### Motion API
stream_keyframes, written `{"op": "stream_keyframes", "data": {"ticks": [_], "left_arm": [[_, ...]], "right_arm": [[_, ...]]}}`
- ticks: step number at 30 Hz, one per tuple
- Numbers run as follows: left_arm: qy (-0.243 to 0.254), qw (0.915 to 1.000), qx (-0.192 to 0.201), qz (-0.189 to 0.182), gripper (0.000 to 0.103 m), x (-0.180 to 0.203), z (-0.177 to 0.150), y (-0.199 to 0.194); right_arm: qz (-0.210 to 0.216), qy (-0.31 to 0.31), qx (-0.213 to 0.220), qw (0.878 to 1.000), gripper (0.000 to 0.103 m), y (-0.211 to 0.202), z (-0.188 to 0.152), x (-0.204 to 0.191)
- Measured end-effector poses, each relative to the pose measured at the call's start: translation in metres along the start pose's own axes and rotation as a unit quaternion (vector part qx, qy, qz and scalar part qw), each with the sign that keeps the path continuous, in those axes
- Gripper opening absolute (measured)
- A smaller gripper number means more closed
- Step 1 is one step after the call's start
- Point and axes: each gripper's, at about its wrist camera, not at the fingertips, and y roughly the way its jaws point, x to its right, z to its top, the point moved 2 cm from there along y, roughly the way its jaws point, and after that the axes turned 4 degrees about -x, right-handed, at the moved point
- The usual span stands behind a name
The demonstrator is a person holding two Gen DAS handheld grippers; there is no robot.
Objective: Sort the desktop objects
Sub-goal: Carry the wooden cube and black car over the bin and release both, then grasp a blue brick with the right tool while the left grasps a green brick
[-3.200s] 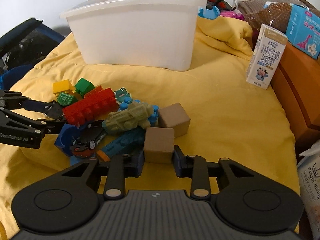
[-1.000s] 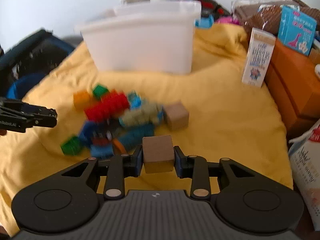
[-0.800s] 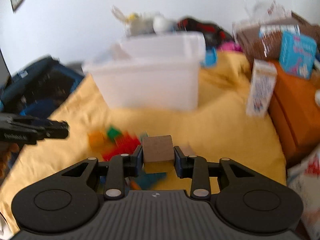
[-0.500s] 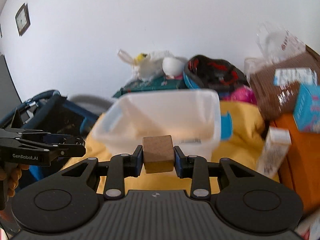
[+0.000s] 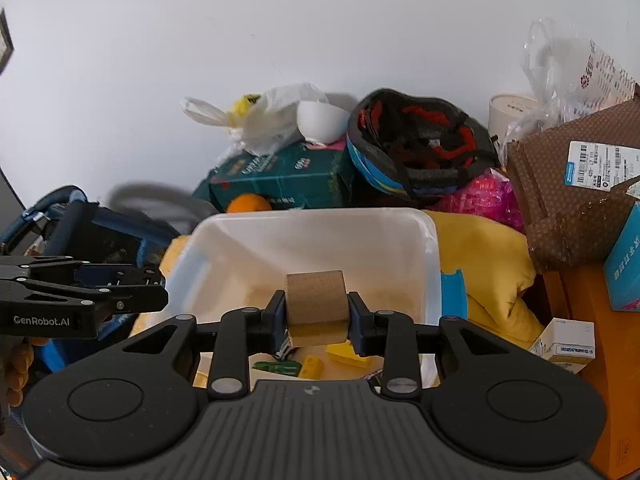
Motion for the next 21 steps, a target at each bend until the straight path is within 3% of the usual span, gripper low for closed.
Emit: {"op": "stream_keyframes", "data": {"ticks": [5, 7, 8, 9, 11, 14, 17, 21], "left_arm": [[-0.002, 0.9999, -0.014, 0.000, 0.068, 0.003, 0.006, 0.011], [-0.011, 0.9998, -0.014, 0.011, 0.076, 0.003, 0.005, 0.015], [-0.014, 0.9996, -0.009, 0.021, 0.079, 0.002, 0.005, 0.015], [-0.015, 0.9994, -0.004, 0.030, 0.079, 0.001, 0.003, 0.014], [-0.010, 0.9995, -0.003, 0.031, 0.079, -0.002, -0.002, 0.012], [-0.001, 0.9995, 0.013, 0.028, 0.079, -0.002, -0.017, 0.001], [0.013, 0.9991, 0.037, 0.012, 0.079, 0.005, -0.051, -0.018], [0.011, 0.9990, 0.044, -0.005, 0.079, 0.016, -0.123, -0.033]], "right_arm": [[-0.006, 0.001, -0.015, 1.000, 0.035, 0.010, 0.005, 0.003], [-0.011, 0.002, -0.021, 1.000, 0.038, 0.016, 0.008, 0.003], [-0.018, -0.002, -0.021, 1.000, 0.048, 0.017, 0.009, 0.002], [-0.028, -0.008, -0.018, 0.999, 0.064, 0.018, 0.009, 0.001], [-0.041, -0.023, -0.004, 0.999, 0.066, 0.015, 0.010, -0.003], [-0.027, -0.033, 0.010, 0.999, 0.066, 0.006, 0.003, -0.008], [-0.011, -0.050, 0.033, 0.998, 0.066, -0.014, -0.017, -0.016], [0.011, -0.064, 0.041, 0.997, 0.066, -0.034, -0.071, -0.026]]}}
